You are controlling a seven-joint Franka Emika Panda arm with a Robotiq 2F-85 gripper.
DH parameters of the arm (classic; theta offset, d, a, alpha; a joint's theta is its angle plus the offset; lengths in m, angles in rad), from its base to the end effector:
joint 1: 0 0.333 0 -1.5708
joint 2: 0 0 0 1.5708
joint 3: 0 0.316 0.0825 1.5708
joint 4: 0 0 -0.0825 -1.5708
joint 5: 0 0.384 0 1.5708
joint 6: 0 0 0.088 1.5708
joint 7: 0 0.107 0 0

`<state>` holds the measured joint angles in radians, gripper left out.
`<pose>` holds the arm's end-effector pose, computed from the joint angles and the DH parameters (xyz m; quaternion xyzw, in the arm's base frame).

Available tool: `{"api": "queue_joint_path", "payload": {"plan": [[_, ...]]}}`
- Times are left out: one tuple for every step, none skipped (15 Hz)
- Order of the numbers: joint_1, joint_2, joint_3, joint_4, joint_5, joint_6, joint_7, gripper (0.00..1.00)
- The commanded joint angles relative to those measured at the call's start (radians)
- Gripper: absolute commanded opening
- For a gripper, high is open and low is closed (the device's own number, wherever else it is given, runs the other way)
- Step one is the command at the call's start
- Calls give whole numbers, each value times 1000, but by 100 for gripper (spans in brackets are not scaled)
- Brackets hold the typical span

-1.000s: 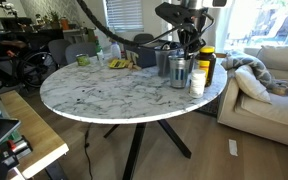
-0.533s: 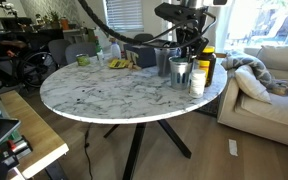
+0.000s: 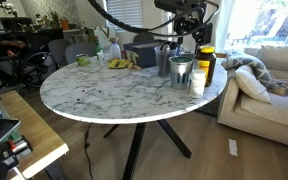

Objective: Remove the green lid from the silver cup

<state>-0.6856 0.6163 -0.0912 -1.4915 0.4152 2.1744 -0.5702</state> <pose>0.5311 -0.4845 0.3201 -0.9673 0.2028 -0.1199 0.0938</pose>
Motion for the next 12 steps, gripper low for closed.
{"api": "queue_joint_path", "payload": {"plan": [[-14,-2,26,-12,19,20,-19,75],[-13,1,29,-11,18,22,-20,74],[-8,3,29,-11,13,30,-17,64],[-5,3,29,-12,9,36,-15,57],[-3,3,30,-14,7,43,-16,49],[-2,4,32,-15,6,47,-15,41],[-1,6,32,-14,4,51,-11,34],[1,9,32,-15,0,52,-9,25],[4,12,30,-15,-5,52,-5,18],[6,14,29,-16,-10,49,-2,10],[13,17,22,-17,-24,38,11,3],[22,19,14,-20,-41,37,24,0]]}}
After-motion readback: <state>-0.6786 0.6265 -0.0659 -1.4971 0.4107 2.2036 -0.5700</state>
